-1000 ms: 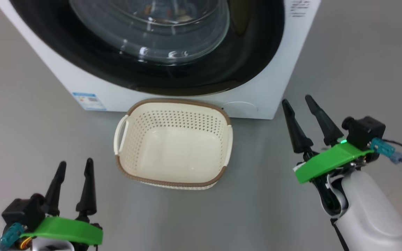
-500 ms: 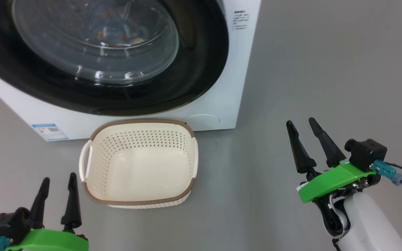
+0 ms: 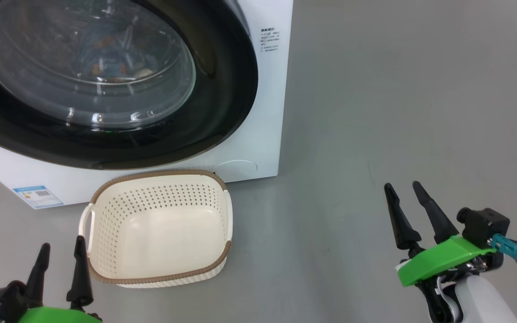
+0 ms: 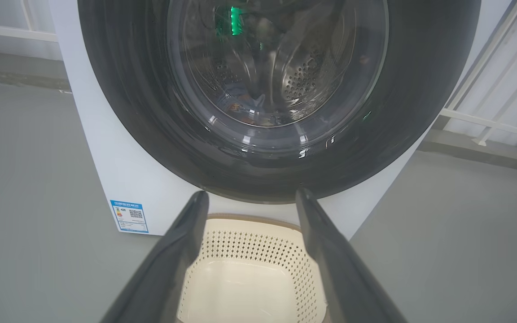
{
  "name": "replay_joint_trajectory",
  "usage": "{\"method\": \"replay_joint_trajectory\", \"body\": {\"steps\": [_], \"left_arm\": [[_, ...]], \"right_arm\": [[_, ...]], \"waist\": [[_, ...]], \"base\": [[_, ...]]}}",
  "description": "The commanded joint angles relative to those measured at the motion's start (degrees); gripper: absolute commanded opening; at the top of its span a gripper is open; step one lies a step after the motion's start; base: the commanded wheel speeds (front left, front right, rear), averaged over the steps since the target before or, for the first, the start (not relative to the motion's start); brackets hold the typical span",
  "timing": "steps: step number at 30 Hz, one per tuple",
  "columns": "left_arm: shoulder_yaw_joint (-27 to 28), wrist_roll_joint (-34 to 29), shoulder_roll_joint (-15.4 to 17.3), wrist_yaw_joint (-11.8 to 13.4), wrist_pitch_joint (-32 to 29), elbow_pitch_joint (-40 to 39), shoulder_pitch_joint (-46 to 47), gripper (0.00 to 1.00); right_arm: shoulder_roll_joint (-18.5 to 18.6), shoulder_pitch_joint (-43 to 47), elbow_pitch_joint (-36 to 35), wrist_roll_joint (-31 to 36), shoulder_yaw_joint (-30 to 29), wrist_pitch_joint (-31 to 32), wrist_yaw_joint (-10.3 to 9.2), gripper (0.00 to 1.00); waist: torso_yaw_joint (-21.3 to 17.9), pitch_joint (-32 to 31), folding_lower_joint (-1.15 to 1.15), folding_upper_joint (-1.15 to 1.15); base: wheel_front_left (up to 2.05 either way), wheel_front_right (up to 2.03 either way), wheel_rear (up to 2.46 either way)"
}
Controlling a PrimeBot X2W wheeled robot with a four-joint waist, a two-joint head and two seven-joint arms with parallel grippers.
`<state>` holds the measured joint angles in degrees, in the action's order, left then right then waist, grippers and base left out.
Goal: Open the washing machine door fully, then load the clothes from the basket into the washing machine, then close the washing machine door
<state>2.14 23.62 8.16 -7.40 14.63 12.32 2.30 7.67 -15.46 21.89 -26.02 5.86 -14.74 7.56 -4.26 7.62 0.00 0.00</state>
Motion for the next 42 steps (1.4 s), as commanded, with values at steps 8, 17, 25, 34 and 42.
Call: {"method": "replay_joint_trajectory", "body": {"steps": [8,17,25,34,42], "left_arm": [[2.23,-1.01,0.91,-0.09,0.37,-1.17,-0.01,1.0],[2.13,-1.42,0.74,-0.09,0.37,-0.82,-0.23,1.0],[0.55,-1.73,-0.59,0.0,0.0,0.41,-1.17,0.0],[0.16,1.24,-2.36,0.01,-0.96,2.67,-1.39,0.0],[0.41,5.72,-2.56,0.01,-2.28,2.76,-0.99,0.0]], "right_arm": [[-0.36,1.45,-1.63,0.27,-0.13,-0.26,-0.08,1.0],[-0.43,1.74,-1.72,0.37,0.08,-0.26,-0.08,1.0],[-0.47,1.4,-0.23,0.24,-0.77,0.0,0.0,0.0],[-1.1,2.71,1.81,-2.52,-1.15,0.83,0.0,0.0],[-1.27,3.14,1.25,-6.83,-1.82,2.11,-0.01,0.0]], "waist": [[-0.27,-0.36,0.0,0.0],[-0.04,-0.71,0.0,0.0],[-0.03,-0.98,0.0,0.0],[0.14,-1.31,0.09,0.0],[0.42,-1.68,0.01,0.0]], "base": [[0.0,0.0,0.0],[0.0,0.0,0.0],[0.0,0.0,0.0],[0.0,0.0,0.0],[0.0,0.0,0.0]]}}
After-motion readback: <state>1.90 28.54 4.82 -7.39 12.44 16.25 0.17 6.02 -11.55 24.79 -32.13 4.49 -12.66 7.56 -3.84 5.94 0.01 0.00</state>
